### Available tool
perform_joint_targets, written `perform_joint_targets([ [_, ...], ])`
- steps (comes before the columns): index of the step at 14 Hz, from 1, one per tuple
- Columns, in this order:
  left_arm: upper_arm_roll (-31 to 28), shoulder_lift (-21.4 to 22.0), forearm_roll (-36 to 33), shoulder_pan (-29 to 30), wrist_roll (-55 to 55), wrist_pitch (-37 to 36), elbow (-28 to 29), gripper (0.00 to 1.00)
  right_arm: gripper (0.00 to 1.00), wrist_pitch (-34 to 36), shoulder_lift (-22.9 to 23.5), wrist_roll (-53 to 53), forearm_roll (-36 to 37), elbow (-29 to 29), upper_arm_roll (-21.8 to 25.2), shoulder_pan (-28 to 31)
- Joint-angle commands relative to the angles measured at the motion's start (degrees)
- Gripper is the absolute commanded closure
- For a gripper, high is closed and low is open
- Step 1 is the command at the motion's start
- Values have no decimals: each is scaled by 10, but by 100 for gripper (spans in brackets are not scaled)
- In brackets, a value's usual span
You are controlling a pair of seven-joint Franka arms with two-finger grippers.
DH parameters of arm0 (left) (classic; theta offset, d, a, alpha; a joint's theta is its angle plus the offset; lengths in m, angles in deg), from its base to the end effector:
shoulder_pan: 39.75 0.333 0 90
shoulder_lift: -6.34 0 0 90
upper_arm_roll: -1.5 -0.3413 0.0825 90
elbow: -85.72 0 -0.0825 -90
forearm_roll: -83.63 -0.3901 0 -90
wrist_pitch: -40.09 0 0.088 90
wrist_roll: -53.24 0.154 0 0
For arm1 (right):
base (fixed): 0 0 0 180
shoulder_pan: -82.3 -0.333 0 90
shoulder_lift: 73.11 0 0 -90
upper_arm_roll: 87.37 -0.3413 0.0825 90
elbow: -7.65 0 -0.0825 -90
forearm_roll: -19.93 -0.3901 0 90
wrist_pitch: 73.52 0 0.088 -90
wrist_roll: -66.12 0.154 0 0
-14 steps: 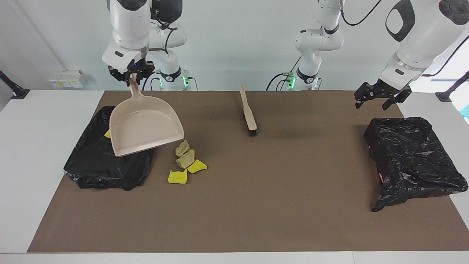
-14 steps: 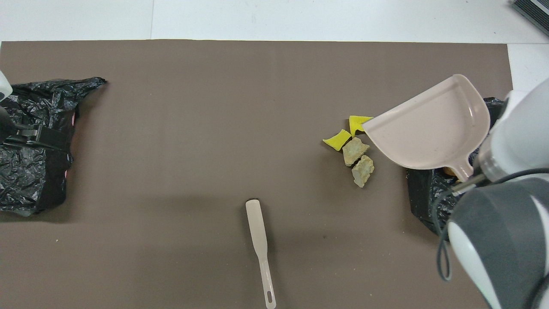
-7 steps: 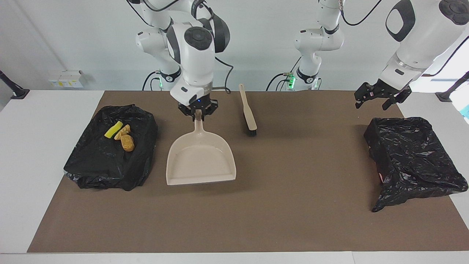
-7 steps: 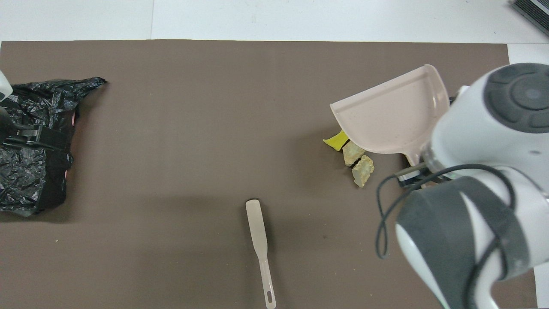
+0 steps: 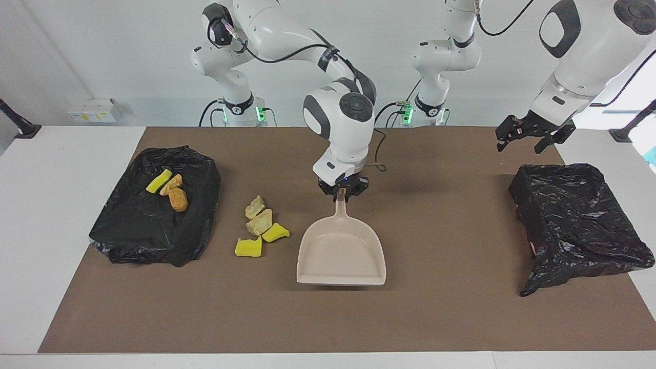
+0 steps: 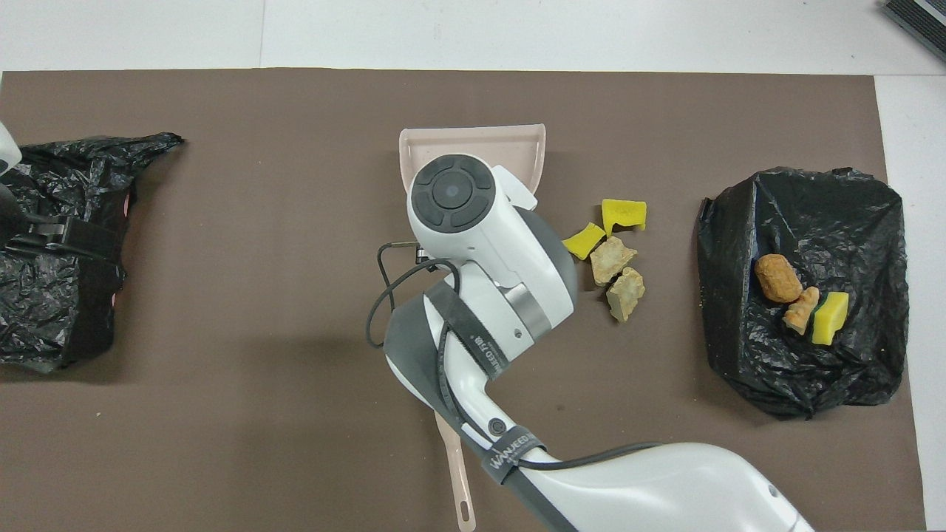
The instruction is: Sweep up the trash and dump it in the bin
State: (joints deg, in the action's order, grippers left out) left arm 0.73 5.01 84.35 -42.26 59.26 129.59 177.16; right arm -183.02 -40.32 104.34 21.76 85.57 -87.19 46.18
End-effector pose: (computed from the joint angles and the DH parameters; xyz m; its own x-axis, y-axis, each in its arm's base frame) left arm 0.5628 -0.0191 0.5771 0.9893 -0.1351 -0.0554 -0.1343 -0.9908 0.0182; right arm 0.5954 0.4276 0.3587 0.9996 -0.0283 0.0028 -0.0284 -0.9989 0.0380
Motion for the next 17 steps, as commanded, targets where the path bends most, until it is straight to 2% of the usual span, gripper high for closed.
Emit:
perform_joint_targets([
  [1,5,5,-11,7,9,-11,-4,0,100,-25,18,-7,-45,-22,-6,12],
  [2,5,5,-11,8,10,-7,-4,0,100,-36,21,-10,-73,-21,-5,15],
  [5,5,5,-10,8,8,-3,-4,0,100,-47,37,-32,-79,-17,-5,8],
  [7,6,5,-6,9,22,-4,-1,0,78,-54,36,-55,-79,-12,-5,11],
  [8,6,5,-6,8,22,-1,1,0,70,-63,36,-71,-81,-8,-4,8],
  [10,6,5,-5,8,19,0,1,0,62,-83,29,-80,-81,20,-5,8],
  [11,6,5,-1,10,15,0,2,0,54,-84,28,-83,-81,22,-5,8],
  [12,6,6,2,10,15,0,6,0,40,-81,28,-89,-80,20,-5,11],
  [13,6,6,2,10,15,0,7,0,6,-77,25,-98,-79,17,-5,13],
  [14,6,10,3,10,16,-1,8,0,0,-70,10,-107,-78,20,-4,14],
  [17,7,21,4,9,21,0,30,0,0,13,-67,-118,-88,29,-4,29],
])
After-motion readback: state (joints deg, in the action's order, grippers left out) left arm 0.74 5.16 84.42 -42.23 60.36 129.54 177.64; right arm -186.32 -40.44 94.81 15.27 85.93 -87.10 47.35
